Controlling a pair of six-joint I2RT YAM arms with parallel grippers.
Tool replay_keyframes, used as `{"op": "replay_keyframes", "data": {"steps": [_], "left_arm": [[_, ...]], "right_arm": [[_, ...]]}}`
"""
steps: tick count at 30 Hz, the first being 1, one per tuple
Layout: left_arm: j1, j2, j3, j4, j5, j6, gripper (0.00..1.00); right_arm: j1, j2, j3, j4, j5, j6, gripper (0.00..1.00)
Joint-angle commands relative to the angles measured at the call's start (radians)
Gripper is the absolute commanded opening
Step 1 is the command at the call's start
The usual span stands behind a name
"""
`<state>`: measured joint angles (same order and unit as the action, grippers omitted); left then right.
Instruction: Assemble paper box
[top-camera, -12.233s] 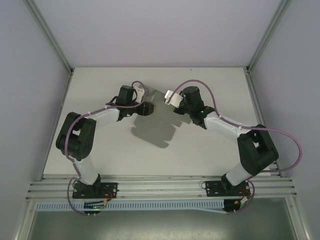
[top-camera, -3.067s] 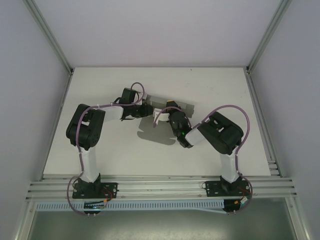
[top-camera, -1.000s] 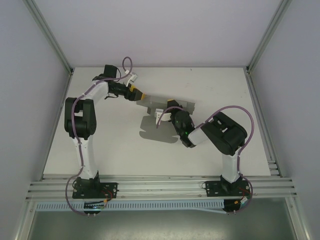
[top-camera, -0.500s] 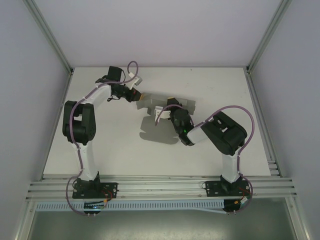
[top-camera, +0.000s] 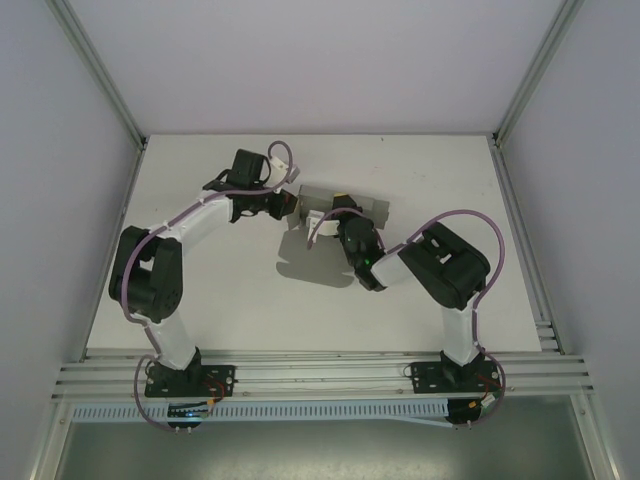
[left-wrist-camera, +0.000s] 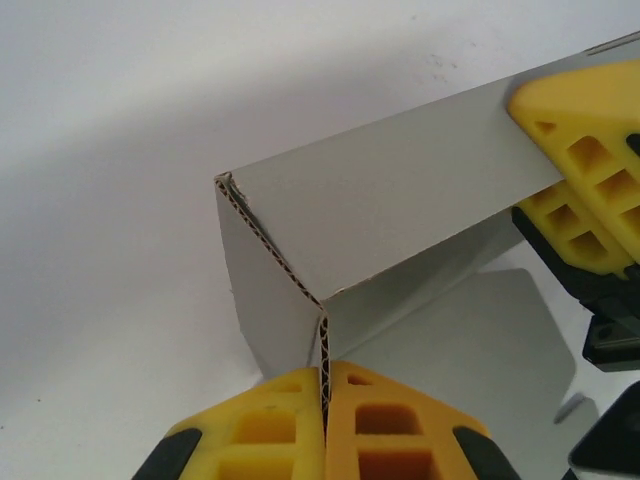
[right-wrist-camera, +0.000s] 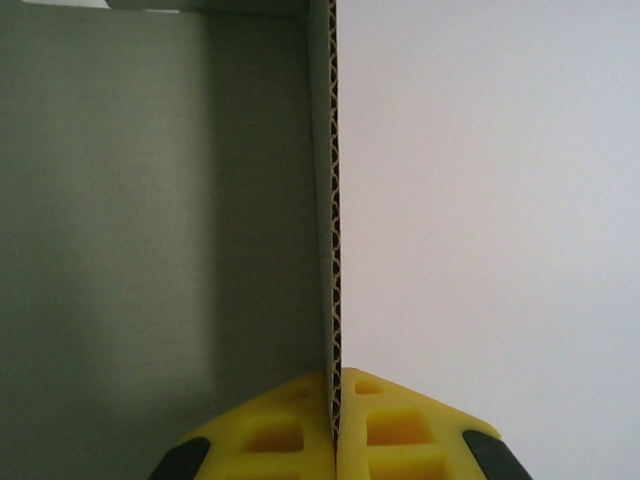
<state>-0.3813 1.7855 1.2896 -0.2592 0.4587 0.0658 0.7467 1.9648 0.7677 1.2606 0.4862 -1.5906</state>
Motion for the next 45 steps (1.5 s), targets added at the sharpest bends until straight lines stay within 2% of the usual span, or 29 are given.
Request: {"op": "replay_keyframes", "data": {"steps": [1,5,9,11,17,22,24,27,28,30,31,37,41,45], "left_arm": [[-0.059,-0.030,-0.030,0.034,0.074,-0.054,0.02],[-0.084,-0.018,-0.064,0.092,0.096,-0.102,0.05],[-0.093,-0.010,-0.119,0.124,0.010,-0.116,0.18],[-0.093,-0.015,-0.146,0.134,-0.027,-0.116,0.18],[-0.091,-0.042,-0.217,0.193,-0.059,-0.142,0.34],[-0.091,-0.059,-0.250,0.221,-0.153,-0.170,0.38],[-0.090,-0.070,-0.256,0.214,-0.169,-0.168,0.50],[-0.091,-0.110,-0.269,0.214,-0.197,-0.158,0.61],[-0.091,-0.122,-0.273,0.216,-0.216,-0.155,0.68],[-0.089,-0.146,-0.286,0.225,-0.264,-0.155,0.93],[-0.087,-0.156,-0.292,0.230,-0.286,-0.161,0.98],[-0.016,-0.221,-0.292,0.220,-0.369,-0.265,0.98],[0.114,-0.220,-0.251,0.184,-0.319,-0.354,0.98],[0.186,-0.123,-0.170,0.139,-0.310,-0.367,0.98]], "right_arm": [[0.000,-0.004,0.023,0.038,0.008,0.033,0.00],[-0.001,-0.015,0.003,0.043,0.005,0.060,0.00],[-0.007,-0.014,-0.037,0.065,-0.019,0.074,0.00],[-0.009,-0.021,-0.062,0.066,-0.034,0.093,0.00],[-0.011,-0.029,-0.101,0.068,-0.047,0.093,0.00],[-0.009,-0.046,-0.121,0.069,-0.056,0.092,0.00],[-0.008,-0.050,-0.131,0.067,-0.057,0.093,0.00],[-0.009,-0.049,-0.142,0.068,-0.051,0.092,0.00],[-0.009,-0.045,-0.143,0.068,-0.047,0.088,0.00],[-0.008,-0.038,-0.149,0.073,-0.038,0.088,0.00],[-0.007,-0.038,-0.154,0.073,-0.044,0.084,0.00],[-0.004,-0.060,-0.167,0.075,-0.044,0.093,0.00],[0.002,-0.042,-0.164,0.074,-0.033,0.078,0.00],[0.005,-0.035,-0.162,0.076,-0.031,0.068,0.00]]}}
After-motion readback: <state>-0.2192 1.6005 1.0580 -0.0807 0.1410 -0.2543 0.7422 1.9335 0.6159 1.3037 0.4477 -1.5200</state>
